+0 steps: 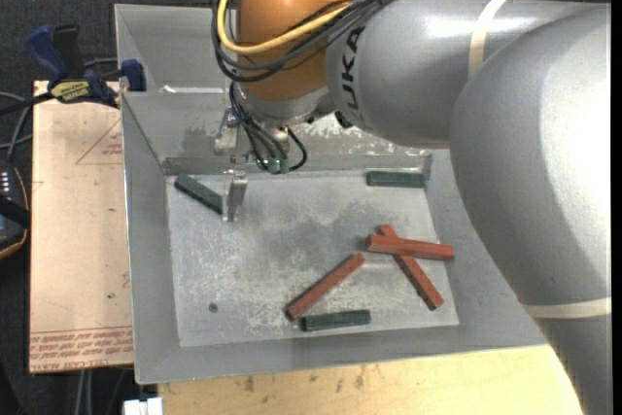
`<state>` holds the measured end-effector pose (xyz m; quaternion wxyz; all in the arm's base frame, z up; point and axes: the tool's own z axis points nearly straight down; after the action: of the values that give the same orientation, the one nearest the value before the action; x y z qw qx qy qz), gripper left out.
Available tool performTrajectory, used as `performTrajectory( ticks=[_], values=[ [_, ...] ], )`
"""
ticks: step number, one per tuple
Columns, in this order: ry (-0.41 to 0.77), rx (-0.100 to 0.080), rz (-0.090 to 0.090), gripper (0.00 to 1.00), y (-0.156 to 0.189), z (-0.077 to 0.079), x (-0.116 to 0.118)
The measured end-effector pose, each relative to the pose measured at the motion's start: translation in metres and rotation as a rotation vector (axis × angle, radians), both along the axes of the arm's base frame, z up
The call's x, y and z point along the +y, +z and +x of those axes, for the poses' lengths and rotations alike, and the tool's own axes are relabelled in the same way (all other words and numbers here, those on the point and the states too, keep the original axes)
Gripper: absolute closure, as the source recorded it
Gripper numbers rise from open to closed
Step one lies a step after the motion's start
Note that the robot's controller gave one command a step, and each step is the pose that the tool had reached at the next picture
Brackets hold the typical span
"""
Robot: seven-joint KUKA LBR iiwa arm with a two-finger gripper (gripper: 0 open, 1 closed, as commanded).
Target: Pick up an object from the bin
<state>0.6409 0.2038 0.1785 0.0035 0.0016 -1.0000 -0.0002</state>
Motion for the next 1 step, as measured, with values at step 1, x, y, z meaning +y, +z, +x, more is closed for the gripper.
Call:
performTrajectory(
  ticks=[1],
  values=[
    [-0.003, -0.008, 0.001, 0.0, 0.0055, 0.002, -0.001]
  ],
)
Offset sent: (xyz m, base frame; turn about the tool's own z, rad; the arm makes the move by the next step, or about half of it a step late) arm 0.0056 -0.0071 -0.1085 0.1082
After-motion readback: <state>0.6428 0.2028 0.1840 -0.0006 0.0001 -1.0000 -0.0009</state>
